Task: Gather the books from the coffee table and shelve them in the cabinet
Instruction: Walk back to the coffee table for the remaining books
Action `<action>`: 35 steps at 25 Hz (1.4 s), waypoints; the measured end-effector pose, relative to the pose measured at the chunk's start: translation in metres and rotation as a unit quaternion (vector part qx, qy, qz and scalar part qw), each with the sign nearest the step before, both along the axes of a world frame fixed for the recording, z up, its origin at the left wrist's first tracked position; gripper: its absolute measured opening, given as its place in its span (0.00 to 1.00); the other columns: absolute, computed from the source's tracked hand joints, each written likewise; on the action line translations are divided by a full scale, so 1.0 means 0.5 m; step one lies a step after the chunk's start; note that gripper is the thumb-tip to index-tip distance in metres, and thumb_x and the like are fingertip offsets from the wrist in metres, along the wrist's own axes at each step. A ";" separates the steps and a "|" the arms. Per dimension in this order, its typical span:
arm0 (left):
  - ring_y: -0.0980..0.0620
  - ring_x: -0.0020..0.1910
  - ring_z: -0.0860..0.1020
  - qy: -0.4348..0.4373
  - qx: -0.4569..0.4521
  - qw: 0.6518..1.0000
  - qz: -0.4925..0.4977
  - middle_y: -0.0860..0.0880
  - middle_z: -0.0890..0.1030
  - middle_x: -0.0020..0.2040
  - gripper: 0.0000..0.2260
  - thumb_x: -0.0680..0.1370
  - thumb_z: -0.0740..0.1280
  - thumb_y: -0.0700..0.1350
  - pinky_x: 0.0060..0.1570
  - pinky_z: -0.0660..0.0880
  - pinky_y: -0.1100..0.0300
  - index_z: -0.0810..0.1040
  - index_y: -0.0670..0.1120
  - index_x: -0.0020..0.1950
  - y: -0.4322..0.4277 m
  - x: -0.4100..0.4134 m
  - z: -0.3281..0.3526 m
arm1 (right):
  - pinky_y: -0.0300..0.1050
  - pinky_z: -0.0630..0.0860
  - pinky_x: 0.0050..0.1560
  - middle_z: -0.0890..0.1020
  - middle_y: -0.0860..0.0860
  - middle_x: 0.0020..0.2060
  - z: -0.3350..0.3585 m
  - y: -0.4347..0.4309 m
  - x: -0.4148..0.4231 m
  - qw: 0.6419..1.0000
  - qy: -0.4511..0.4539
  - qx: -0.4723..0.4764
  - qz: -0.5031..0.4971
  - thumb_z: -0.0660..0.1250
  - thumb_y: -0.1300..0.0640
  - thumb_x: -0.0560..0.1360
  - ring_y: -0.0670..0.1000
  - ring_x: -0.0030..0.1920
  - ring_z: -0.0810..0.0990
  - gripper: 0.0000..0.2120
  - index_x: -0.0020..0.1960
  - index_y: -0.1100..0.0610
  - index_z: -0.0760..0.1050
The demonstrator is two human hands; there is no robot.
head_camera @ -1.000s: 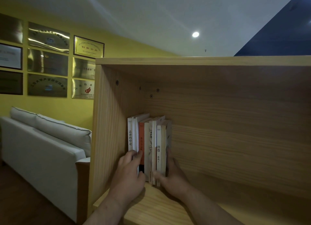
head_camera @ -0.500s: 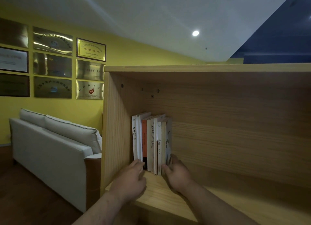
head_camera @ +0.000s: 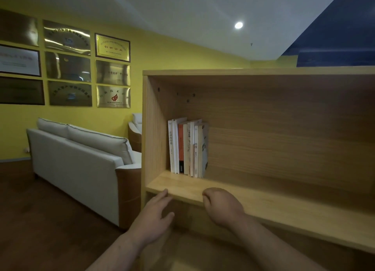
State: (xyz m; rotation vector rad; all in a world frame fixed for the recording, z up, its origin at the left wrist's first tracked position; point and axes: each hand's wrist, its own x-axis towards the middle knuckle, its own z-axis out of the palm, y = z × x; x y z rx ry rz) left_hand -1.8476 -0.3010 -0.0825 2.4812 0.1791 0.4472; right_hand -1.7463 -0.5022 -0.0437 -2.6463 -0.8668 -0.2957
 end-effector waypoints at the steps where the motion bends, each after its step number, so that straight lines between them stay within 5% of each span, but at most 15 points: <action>1: 0.55 0.77 0.60 0.003 -0.010 1.000 0.002 0.57 0.64 0.78 0.24 0.81 0.64 0.51 0.76 0.60 0.56 0.66 0.55 0.77 0.002 -0.020 -0.012 | 0.48 0.77 0.64 0.82 0.47 0.56 -0.013 -0.005 -0.027 1.000 -0.021 0.007 0.002 0.60 0.51 0.81 0.50 0.58 0.79 0.12 0.60 0.49 0.79; 4: 0.55 0.69 0.73 0.047 -0.033 0.998 0.008 0.54 0.75 0.70 0.20 0.81 0.64 0.50 0.68 0.71 0.58 0.72 0.52 0.73 0.013 -0.079 -0.043 | 0.50 0.57 0.80 0.71 0.49 0.74 -0.067 -0.013 -0.113 0.997 -0.065 0.000 0.031 0.61 0.51 0.81 0.51 0.77 0.65 0.20 0.73 0.49 0.72; 8: 0.54 0.61 0.78 0.113 -0.040 0.993 0.006 0.51 0.81 0.64 0.16 0.80 0.65 0.48 0.64 0.75 0.56 0.79 0.48 0.67 0.022 -0.175 -0.129 | 0.49 0.72 0.69 0.77 0.51 0.70 -0.180 -0.015 -0.203 0.994 0.056 -0.058 0.079 0.58 0.53 0.82 0.53 0.70 0.73 0.20 0.73 0.52 0.73; 11: 0.53 0.56 0.79 0.170 -0.038 0.985 0.015 0.51 0.83 0.58 0.12 0.80 0.66 0.46 0.53 0.76 0.62 0.82 0.47 0.62 0.029 -0.246 -0.217 | 0.49 0.75 0.61 0.79 0.52 0.68 -0.280 -0.002 -0.228 0.975 0.153 -0.144 0.068 0.58 0.50 0.80 0.57 0.68 0.76 0.20 0.71 0.49 0.73; 13: 0.51 0.58 0.80 0.205 -0.044 0.978 0.017 0.48 0.83 0.59 0.12 0.80 0.66 0.45 0.54 0.74 0.63 0.82 0.45 0.62 0.038 -0.267 -0.265 | 0.48 0.76 0.57 0.80 0.53 0.65 -0.330 0.008 -0.229 0.964 0.176 -0.181 0.086 0.58 0.50 0.80 0.57 0.65 0.77 0.18 0.68 0.50 0.75; 19: 0.47 0.60 0.80 0.308 -0.097 0.945 0.047 0.44 0.83 0.59 0.13 0.80 0.67 0.45 0.55 0.72 0.63 0.81 0.42 0.62 0.123 -0.245 -0.471 | 0.48 0.75 0.63 0.78 0.54 0.69 -0.505 0.107 -0.171 0.921 0.273 -0.245 0.134 0.58 0.51 0.82 0.57 0.67 0.76 0.21 0.72 0.54 0.73; 25: 0.45 0.61 0.79 0.416 -0.145 0.897 0.033 0.44 0.82 0.59 0.12 0.81 0.63 0.43 0.53 0.73 0.59 0.81 0.42 0.61 0.235 -0.192 -0.632 | 0.49 0.75 0.57 0.80 0.57 0.63 -0.670 0.235 -0.094 0.850 0.386 -0.322 0.159 0.59 0.54 0.82 0.58 0.61 0.78 0.16 0.66 0.58 0.77; 30: 0.46 0.66 0.75 0.534 -0.149 0.832 0.014 0.46 0.77 0.68 0.18 0.82 0.60 0.47 0.62 0.74 0.53 0.74 0.46 0.71 0.282 -0.234 -0.599 | 0.46 0.72 0.53 0.79 0.56 0.63 -0.625 0.287 -0.092 0.801 0.441 -0.384 0.128 0.57 0.54 0.84 0.57 0.58 0.78 0.12 0.62 0.55 0.76; 35: 0.47 0.64 0.77 0.531 -0.261 0.800 0.105 0.46 0.79 0.67 0.17 0.80 0.63 0.47 0.58 0.73 0.57 0.76 0.45 0.69 0.319 -0.342 -0.394 | 0.46 0.71 0.52 0.79 0.54 0.53 -0.422 0.332 -0.155 0.783 0.487 -0.376 0.091 0.60 0.56 0.82 0.54 0.52 0.77 0.07 0.53 0.57 0.76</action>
